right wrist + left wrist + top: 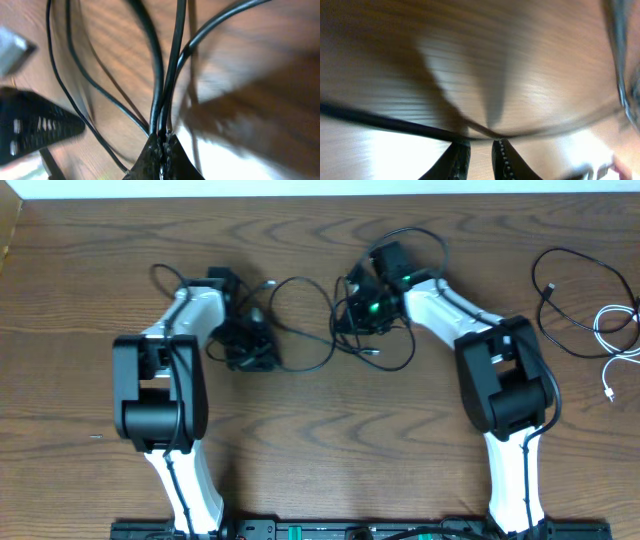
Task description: Untangle cables
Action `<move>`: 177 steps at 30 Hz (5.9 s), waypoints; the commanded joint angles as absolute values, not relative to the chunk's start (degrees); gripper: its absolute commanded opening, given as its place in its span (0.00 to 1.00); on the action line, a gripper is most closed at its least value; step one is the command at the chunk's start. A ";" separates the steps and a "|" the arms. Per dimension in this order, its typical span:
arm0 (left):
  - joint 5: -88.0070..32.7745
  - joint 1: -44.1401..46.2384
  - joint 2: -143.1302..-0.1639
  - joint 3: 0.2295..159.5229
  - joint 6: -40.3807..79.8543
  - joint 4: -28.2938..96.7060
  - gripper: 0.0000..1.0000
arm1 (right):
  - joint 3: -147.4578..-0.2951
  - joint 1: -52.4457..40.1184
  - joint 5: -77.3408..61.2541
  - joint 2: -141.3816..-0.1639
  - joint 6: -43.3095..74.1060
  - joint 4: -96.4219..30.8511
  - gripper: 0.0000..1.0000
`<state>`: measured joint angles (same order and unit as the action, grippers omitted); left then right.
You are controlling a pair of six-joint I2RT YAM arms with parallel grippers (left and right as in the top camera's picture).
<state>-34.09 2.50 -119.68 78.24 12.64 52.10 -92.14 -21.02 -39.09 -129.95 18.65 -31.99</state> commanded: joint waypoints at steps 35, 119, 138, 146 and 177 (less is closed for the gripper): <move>-13.82 2.44 -95.37 79.31 5.23 45.78 0.75 | -93.69 -17.23 26.96 -121.49 6.24 -46.94 0.99; -13.85 2.44 -95.37 79.31 5.23 45.78 0.98 | -89.08 -27.92 -8.23 -122.98 11.42 -29.47 0.01; -13.85 2.44 -95.35 79.31 5.23 45.78 0.98 | -93.32 -5.74 8.49 -78.96 2.22 -29.41 0.01; -13.85 2.44 -95.35 79.31 5.23 45.78 0.98 | -93.14 -0.71 8.62 -79.00 7.22 -35.79 0.01; -13.85 2.44 -95.37 79.31 5.23 45.78 0.98 | -93.14 28.14 4.36 -105.27 16.34 -48.27 0.01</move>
